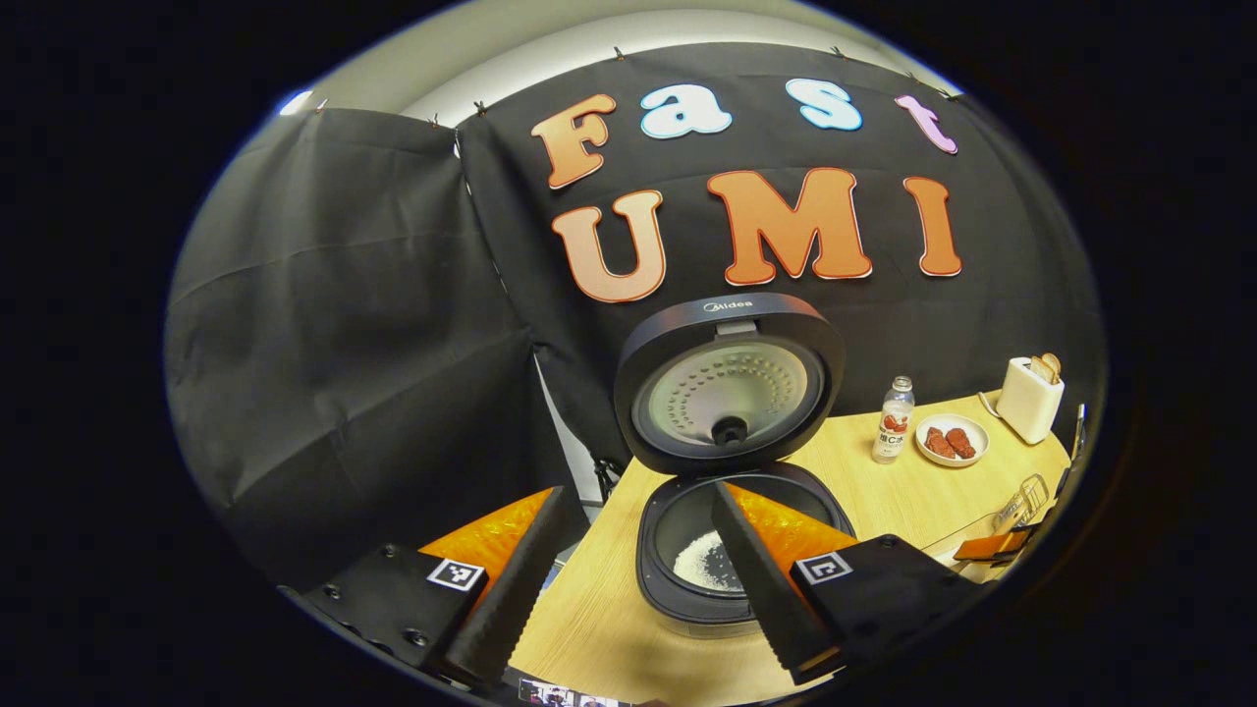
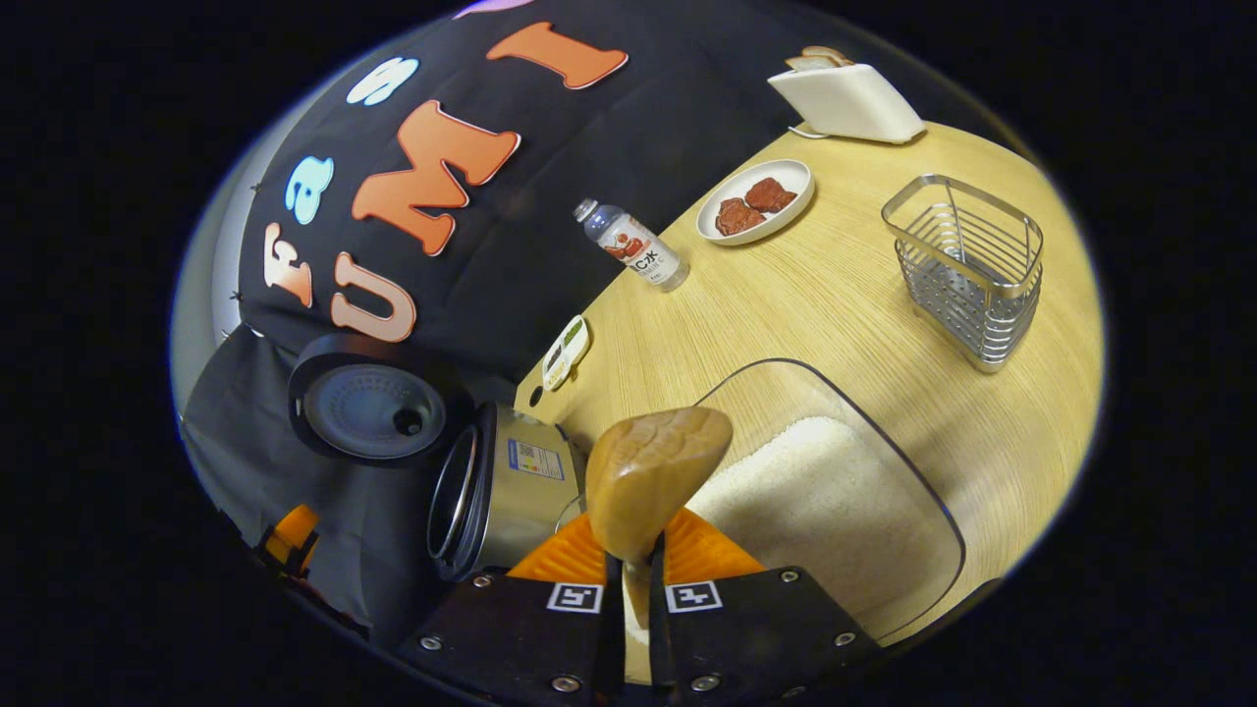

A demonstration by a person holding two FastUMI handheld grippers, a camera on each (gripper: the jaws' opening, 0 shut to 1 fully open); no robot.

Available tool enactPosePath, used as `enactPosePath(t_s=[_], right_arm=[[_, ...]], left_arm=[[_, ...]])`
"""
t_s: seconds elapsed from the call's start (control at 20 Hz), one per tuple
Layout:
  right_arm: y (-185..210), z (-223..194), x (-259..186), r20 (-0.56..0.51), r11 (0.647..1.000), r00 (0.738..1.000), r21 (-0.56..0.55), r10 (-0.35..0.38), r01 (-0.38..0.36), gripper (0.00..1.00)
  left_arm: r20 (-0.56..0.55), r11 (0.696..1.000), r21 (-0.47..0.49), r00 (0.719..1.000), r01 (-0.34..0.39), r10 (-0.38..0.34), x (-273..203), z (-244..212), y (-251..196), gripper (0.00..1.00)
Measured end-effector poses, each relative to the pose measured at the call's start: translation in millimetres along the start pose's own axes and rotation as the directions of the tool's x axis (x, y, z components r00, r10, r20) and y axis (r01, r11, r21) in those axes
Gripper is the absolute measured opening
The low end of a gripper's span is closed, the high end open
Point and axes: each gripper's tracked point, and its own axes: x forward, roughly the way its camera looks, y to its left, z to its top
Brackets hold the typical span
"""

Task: Close the left gripper, press the button to open the rice cooker; take a wooden spoon from the chopstick holder with the right hand, scoop a spoonful of rice and pour it into the rice cooker, then put the wooden spoon back into the chopstick holder.

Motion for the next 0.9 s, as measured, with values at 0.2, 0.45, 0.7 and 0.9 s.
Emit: enactPosePath(t_s=[0.2, 0.45, 0.7, 0.9], right_arm=[[2, 12, -3, -0.001, 0.996, 0.999, 0.075, 0.047, -0.046, 0.09], [-2, 42, -18, 0.028, 0.981, 0.996, 0.168, 0.090, -0.094, 0.09], [1, 76, -35, 0.054, 0.942, 0.987, 0.296, 0.151, -0.160, 0.09], [24, 98, -47, 0.080, 0.871, 0.967, 0.422, 0.241, -0.252, 0.09]], left_arm=[[0.001, 1.000, 0.002, 1.000, -0.004, 0.004, 0, 2, -4, 0.99], [0.023, 1.000, -0.007, 1.000, -0.009, 0.009, -2, 11, -10, 0.99], [0.032, 1.000, -0.017, 0.999, -0.019, 0.020, -5, 15, -18, 0.99], [0.043, 0.999, -0.028, 0.999, -0.032, 0.033, -9, 20, -20, 0.99]])
